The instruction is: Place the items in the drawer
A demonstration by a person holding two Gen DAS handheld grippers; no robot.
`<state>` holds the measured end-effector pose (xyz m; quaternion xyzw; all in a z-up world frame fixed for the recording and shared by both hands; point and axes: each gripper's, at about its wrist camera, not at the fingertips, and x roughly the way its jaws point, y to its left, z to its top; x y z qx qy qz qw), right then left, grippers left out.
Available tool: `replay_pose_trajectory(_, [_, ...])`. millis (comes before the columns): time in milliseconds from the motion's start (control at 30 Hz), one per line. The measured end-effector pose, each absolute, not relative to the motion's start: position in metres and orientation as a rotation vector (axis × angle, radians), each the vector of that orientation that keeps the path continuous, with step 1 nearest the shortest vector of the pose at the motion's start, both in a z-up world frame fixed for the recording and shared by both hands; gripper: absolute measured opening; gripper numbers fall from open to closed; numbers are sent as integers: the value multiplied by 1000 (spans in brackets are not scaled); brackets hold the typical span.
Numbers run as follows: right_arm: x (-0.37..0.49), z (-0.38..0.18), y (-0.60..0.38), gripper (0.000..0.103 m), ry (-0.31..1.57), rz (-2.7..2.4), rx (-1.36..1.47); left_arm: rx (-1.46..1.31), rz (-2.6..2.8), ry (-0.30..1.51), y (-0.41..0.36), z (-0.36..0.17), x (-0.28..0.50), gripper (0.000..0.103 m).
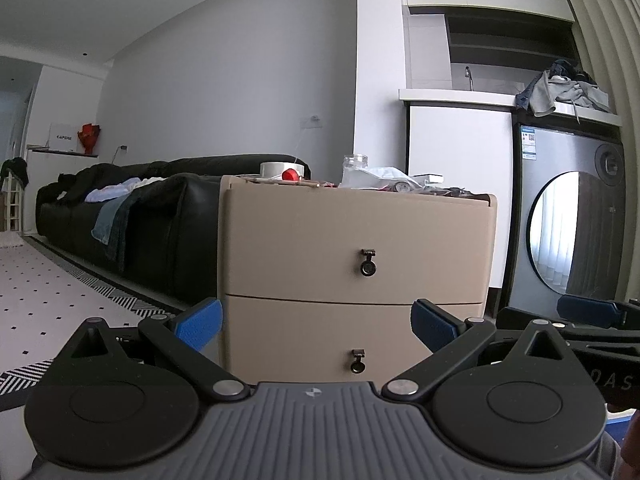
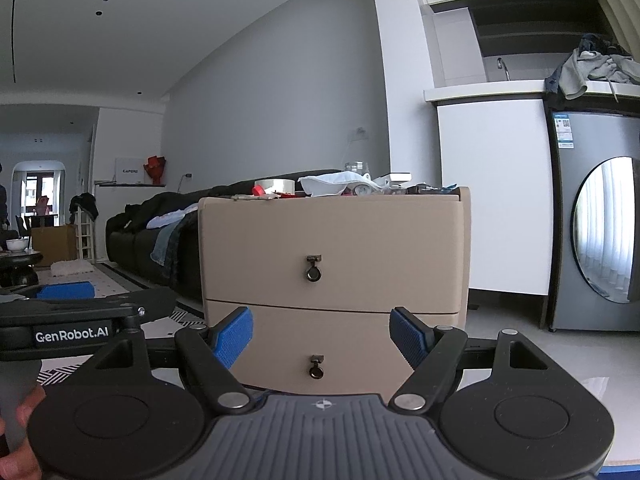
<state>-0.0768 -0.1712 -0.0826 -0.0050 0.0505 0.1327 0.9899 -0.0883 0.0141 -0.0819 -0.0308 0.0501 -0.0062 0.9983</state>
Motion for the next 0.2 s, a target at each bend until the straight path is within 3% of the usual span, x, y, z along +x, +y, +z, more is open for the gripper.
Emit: replay_pose_trajectory(200, [-78, -84, -172, 79, 102, 261, -3, -65, 0, 98, 17, -81, -88, 103])
